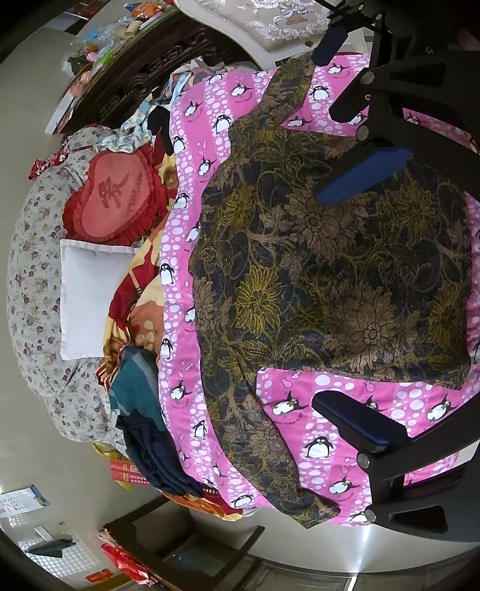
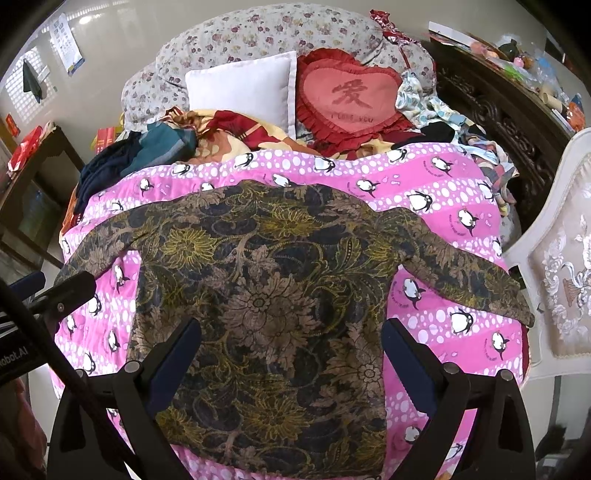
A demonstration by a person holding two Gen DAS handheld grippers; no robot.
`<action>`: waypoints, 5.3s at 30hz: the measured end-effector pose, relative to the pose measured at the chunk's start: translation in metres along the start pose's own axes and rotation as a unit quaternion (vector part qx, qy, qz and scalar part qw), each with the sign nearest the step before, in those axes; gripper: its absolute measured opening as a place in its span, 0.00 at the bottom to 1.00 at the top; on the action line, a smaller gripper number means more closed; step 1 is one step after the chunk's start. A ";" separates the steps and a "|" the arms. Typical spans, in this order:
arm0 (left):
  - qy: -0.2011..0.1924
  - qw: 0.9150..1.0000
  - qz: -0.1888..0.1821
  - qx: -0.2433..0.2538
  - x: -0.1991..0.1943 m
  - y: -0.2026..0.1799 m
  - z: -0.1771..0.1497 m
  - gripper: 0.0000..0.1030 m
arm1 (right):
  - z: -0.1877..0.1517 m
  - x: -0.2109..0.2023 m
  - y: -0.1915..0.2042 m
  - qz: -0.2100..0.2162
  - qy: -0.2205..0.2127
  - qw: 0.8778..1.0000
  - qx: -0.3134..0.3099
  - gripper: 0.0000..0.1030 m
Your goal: Fold small clothes
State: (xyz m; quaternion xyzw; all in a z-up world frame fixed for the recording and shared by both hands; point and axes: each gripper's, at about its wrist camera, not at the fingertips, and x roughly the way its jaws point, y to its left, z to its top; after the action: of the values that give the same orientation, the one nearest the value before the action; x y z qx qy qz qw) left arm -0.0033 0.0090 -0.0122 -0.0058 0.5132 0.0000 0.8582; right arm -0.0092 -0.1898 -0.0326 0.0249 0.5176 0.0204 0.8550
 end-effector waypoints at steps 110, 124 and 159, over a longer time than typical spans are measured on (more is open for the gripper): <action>0.066 0.987 0.043 -0.141 0.105 0.147 -0.013 0.98 | 0.022 0.159 0.098 0.013 0.077 0.996 -0.042 0.97; 0.046 0.919 0.126 -0.370 0.096 0.363 -0.070 0.98 | 0.029 0.180 0.170 0.051 0.082 0.991 -0.089 0.97; -0.059 0.935 -0.007 -0.349 0.050 0.388 -0.008 0.16 | 0.027 0.180 0.193 0.065 0.081 0.993 -0.058 0.97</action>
State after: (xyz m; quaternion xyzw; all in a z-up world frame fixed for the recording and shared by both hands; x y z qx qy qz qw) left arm 0.0110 0.3962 -0.0634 -0.3083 0.4296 0.1733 0.8309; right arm 0.0967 0.0129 -0.1669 0.0068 0.5801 0.1080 0.8074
